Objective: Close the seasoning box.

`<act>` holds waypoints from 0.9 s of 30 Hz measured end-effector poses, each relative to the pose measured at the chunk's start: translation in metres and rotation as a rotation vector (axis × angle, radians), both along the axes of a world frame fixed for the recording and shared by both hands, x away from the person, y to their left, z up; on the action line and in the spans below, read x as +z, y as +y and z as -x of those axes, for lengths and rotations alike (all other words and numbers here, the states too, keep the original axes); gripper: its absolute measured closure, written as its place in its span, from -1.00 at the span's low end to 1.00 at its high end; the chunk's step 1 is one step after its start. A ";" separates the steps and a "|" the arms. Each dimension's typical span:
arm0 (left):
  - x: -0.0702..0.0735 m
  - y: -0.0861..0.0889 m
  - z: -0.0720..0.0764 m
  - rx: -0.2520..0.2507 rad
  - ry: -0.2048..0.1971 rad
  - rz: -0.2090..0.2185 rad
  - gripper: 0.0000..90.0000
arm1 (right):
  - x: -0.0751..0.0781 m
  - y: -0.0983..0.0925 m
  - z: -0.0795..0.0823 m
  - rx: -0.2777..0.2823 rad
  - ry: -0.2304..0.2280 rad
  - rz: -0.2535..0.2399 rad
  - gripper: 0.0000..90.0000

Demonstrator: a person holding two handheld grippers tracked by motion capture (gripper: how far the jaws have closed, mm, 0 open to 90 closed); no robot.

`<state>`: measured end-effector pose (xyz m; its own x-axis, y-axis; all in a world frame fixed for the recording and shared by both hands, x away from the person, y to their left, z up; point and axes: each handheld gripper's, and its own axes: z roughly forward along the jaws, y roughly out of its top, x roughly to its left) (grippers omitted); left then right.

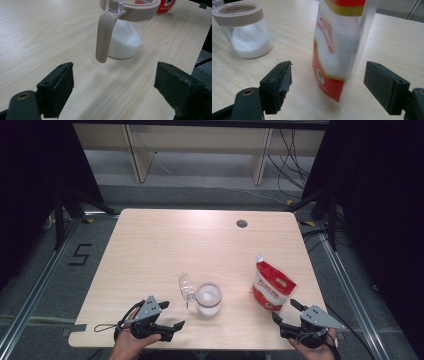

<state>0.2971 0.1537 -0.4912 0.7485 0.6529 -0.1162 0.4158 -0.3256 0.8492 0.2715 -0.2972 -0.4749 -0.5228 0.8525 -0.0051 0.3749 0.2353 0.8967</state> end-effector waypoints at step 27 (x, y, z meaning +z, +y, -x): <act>0.005 0.002 0.000 0.009 -0.007 0.022 -0.09 | -0.003 -0.001 0.006 0.012 0.026 0.025 -0.49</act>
<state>0.2976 0.1554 -0.4861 0.7433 0.6570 -0.1257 0.4130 -0.3028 0.8589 0.2651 -0.2984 -0.4775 -0.5330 0.8460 -0.0121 0.3953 0.2617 0.8805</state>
